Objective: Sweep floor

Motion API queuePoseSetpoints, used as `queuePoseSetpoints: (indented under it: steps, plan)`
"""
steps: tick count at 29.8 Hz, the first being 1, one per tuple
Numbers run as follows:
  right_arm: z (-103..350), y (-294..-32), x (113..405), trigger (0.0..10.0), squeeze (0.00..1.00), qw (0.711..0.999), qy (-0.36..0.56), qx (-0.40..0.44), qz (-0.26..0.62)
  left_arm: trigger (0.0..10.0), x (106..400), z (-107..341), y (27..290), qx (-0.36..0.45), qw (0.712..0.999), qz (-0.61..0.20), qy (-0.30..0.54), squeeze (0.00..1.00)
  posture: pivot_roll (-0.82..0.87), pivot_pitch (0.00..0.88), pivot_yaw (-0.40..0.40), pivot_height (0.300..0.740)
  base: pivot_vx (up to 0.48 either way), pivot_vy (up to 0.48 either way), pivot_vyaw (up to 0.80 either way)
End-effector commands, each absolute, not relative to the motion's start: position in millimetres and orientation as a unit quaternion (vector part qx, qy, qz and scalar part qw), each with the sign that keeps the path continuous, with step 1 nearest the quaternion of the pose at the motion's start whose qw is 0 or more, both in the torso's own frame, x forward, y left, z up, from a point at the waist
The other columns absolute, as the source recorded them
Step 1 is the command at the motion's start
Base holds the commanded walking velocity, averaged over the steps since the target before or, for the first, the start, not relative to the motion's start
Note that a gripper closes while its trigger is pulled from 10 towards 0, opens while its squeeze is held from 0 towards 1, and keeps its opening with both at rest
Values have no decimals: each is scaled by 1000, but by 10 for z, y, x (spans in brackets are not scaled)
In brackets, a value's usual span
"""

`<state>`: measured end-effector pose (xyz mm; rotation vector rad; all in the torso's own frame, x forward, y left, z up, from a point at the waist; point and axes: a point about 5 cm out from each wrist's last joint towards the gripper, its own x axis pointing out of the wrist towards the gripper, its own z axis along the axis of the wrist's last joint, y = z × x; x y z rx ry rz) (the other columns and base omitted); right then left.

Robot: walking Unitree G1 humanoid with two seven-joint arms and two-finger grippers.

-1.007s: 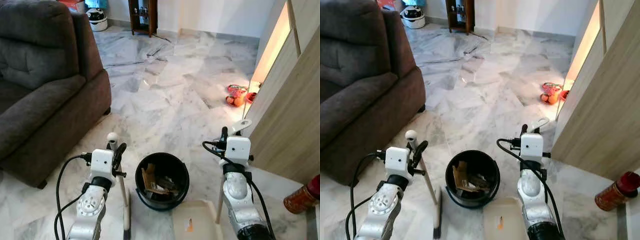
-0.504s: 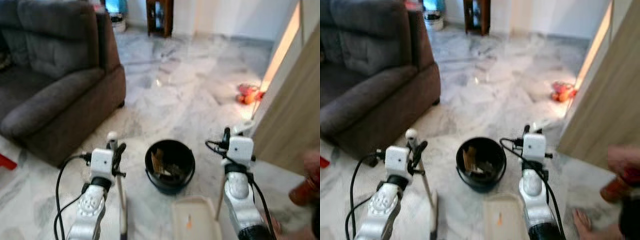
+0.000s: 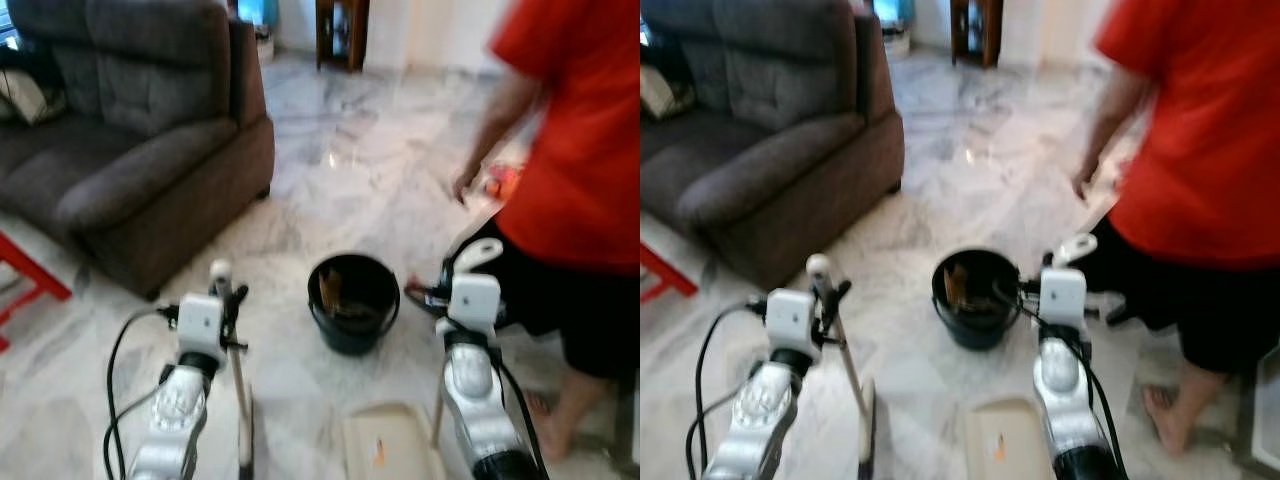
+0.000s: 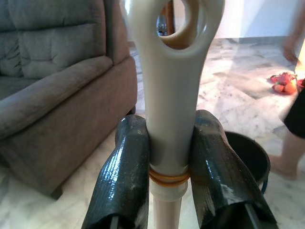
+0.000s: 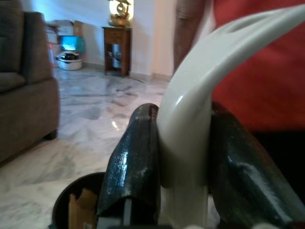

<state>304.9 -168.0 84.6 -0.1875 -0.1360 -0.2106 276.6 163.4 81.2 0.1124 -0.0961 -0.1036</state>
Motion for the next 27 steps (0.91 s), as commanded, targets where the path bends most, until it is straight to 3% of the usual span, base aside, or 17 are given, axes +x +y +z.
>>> queuePoseSetpoints:
  steps: [1, 27]
  plan:
    - [885, -1662, 3063, 10000, 0, 988, -78, -87, -104, 10000, 2770, 869, 1625, 56, 995, -52, -63, 0, 111, 25, 44, 740, -304, 0, 0]
    - [831, -1682, 3053, 10000, 0, 990, -63, -77, -99, 10000, 2764, 850, 1598, 56, 995, -59, -60, 0, 103, 0, 43, 740, -23, 0, 0]
